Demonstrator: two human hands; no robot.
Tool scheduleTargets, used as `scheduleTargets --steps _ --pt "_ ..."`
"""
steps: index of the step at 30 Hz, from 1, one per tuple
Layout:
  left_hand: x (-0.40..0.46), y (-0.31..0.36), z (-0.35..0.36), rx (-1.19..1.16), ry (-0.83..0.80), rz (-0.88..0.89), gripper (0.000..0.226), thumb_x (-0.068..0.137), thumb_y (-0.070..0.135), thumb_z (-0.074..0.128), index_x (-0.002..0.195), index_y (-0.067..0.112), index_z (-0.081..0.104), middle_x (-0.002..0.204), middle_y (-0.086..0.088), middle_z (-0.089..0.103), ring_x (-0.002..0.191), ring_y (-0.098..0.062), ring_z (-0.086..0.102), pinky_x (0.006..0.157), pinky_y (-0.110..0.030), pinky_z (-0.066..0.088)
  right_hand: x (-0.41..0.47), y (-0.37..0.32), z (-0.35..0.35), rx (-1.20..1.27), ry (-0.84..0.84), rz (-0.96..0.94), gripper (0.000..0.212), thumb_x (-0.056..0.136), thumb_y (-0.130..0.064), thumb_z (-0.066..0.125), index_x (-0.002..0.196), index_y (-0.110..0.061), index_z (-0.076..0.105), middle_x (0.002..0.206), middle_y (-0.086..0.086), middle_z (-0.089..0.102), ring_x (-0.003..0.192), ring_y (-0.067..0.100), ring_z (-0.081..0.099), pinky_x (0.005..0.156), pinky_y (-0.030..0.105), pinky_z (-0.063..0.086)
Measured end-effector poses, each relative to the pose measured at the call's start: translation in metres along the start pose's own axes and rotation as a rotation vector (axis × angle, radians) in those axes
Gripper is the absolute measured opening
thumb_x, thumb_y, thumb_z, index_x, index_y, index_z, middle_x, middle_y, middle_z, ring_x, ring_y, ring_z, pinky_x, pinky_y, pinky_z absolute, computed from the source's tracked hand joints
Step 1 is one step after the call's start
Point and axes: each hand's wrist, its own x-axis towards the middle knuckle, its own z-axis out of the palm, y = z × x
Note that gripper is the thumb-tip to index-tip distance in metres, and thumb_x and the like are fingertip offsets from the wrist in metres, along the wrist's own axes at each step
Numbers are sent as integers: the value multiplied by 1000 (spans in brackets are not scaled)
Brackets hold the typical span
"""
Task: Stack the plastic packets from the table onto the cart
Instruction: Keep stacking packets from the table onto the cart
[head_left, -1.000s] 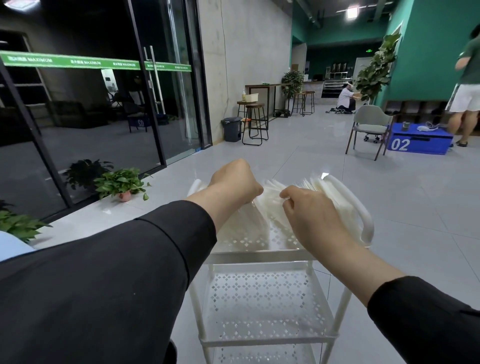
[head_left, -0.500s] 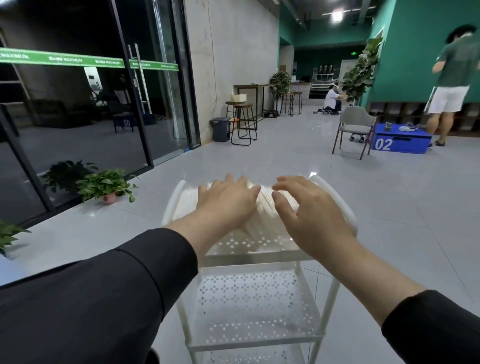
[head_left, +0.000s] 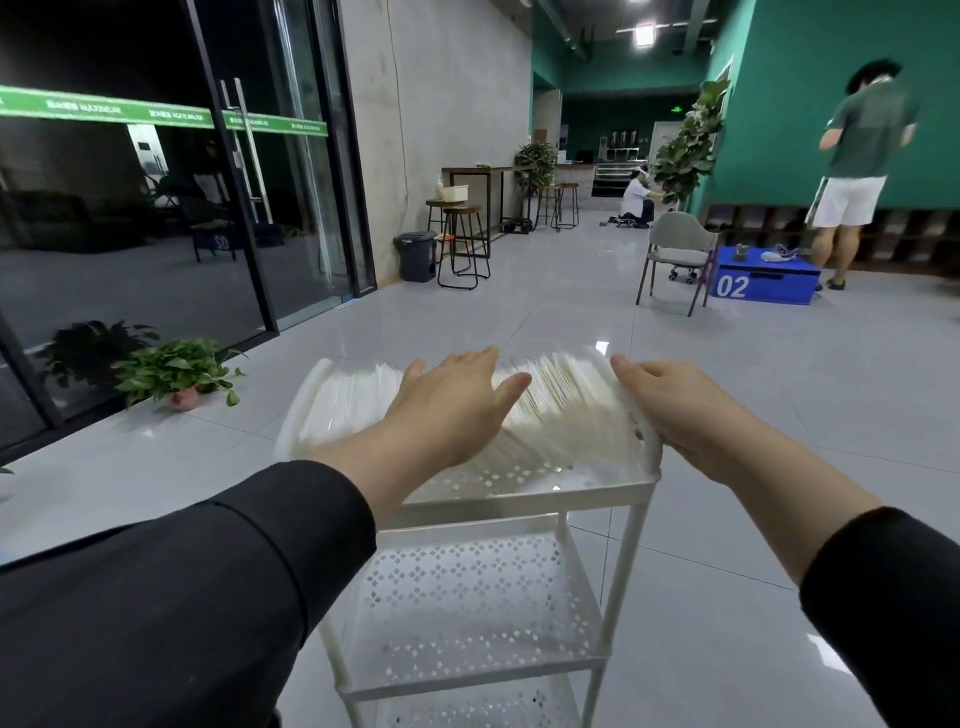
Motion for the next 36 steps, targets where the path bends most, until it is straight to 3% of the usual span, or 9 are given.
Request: scheduleTargets --steps 6,10,16,19,25,28,32,34,36 --pt "5 34 4 -159 -89 131 67 104 62 22 162 29 16 167 3 25 152 -21 28 121 -39 23 -3 -5 0 -9 78 -100 37 97 -53 58 97 -21 76 92 -4 74 87 18 69 77 33 55" --pt "11 45 11 -129 -128 200 63 106 58 20 162 29 14 170 5 11 155 -16 16 125 -44 16 -1 -8 0 -44 44 -83 36 92 -52 64 95 -18 76 87 0 77 88 21 73 89 45 59" --pt "15 45 15 -55 -122 200 63 107 56 23 160 24 20 165 1 30 147 -25 34 116 -43 29 3 -23 0 -178 -37 -73 44 101 -26 57 142 -13 51 91 1 74 81 15 74 82 34 59" --pt "17 42 15 -66 -108 193 72 101 67 26 159 24 20 159 -1 39 138 -29 44 109 -43 34 4 -30 3 -252 -74 -83 37 101 -16 51 138 -14 52 90 2 67 74 13 70 68 29 54" --pt "22 38 19 13 -135 252 113 81 85 45 163 19 3 171 2 -4 156 -11 1 126 -50 10 4 -30 8 -123 -148 -38 49 102 -7 40 149 -19 39 98 2 63 82 16 71 64 31 55" --pt "26 36 25 30 -98 263 118 78 85 52 162 21 1 170 6 -8 156 -9 -1 126 -50 10 3 -27 8 -41 -181 -4 49 102 -8 38 149 -19 40 103 9 67 89 21 74 70 32 56" --pt "31 33 29 103 -2 275 97 83 82 49 154 20 30 166 2 23 153 -14 20 121 -48 23 8 -20 9 -17 -177 14 28 101 -17 46 127 -12 55 117 13 69 96 20 73 78 38 60" --pt "32 34 30 110 46 284 89 84 80 50 148 21 37 153 5 43 145 -14 34 117 -46 27 9 -17 10 -89 -114 -35 44 100 -29 53 142 -17 48 133 9 62 109 19 69 90 40 56" --pt "30 34 30 65 30 293 98 82 82 50 157 23 24 156 4 42 147 -14 32 121 -46 23 7 -18 10 -220 -4 -121 59 100 -38 54 154 -20 38 148 5 52 128 23 56 105 41 46"
